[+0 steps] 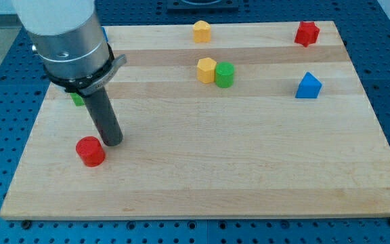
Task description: Place the red circle at the bottom left corner
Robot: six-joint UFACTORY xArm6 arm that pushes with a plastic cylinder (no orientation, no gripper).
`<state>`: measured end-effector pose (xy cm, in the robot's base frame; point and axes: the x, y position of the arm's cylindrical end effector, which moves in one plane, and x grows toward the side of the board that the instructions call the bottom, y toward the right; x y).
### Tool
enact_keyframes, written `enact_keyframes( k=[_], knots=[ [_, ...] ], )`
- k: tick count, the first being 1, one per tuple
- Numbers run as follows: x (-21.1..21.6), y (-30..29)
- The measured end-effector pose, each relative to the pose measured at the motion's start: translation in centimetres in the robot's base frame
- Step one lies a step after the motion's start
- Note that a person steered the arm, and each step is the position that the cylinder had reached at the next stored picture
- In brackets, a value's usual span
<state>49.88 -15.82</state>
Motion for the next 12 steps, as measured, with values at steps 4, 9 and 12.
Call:
enact_keyframes(
  k=[4,9,12],
  knots=[
    [2.8,-2.4],
    [5.3,-2.4],
    [5.3,-2.9]
  ],
)
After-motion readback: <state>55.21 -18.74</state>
